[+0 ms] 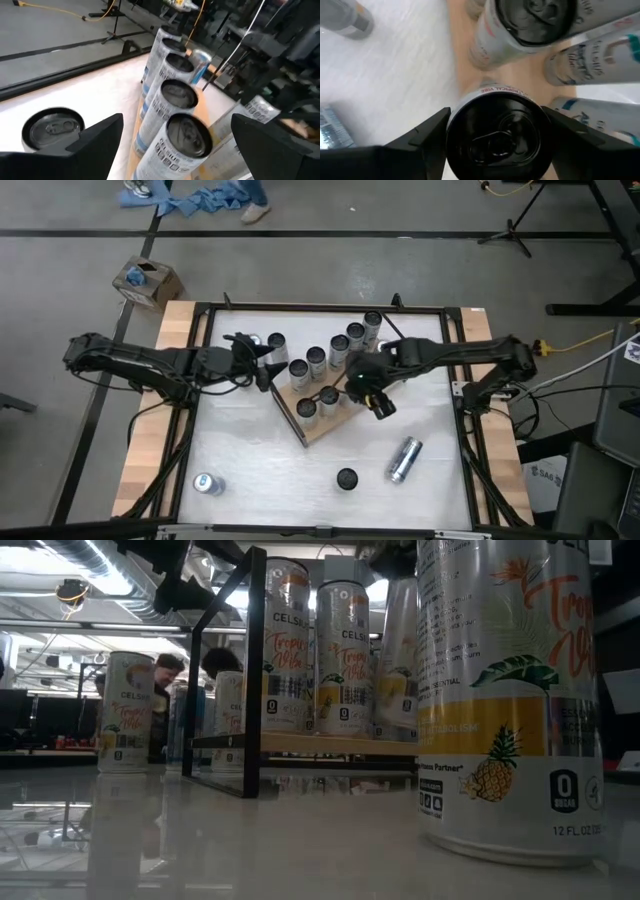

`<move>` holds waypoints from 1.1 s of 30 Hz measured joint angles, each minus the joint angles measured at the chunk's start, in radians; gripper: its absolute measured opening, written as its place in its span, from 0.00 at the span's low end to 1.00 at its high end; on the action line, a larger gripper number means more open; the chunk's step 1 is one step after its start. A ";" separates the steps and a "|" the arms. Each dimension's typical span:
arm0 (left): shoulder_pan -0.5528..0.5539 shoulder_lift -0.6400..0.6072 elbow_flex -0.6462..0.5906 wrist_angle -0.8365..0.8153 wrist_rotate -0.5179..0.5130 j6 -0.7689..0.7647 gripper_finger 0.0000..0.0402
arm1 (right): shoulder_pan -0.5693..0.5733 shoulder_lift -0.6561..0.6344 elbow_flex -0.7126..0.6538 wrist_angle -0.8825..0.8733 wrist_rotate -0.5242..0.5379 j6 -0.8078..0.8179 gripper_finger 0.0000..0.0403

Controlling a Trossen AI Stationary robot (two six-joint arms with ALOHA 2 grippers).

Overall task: Place canned beverage on shelf
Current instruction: Put the white yellow soda can on the shelf

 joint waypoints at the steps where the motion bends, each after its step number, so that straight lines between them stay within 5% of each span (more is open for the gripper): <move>1: 0.000 0.009 0.000 -0.002 0.000 0.000 0.91 | 0.001 0.006 0.000 0.001 -0.005 0.000 0.66; 33: 0.000 0.105 0.000 0.036 0.000 0.000 0.91 | 0.000 0.060 0.002 0.048 0.025 -0.034 0.71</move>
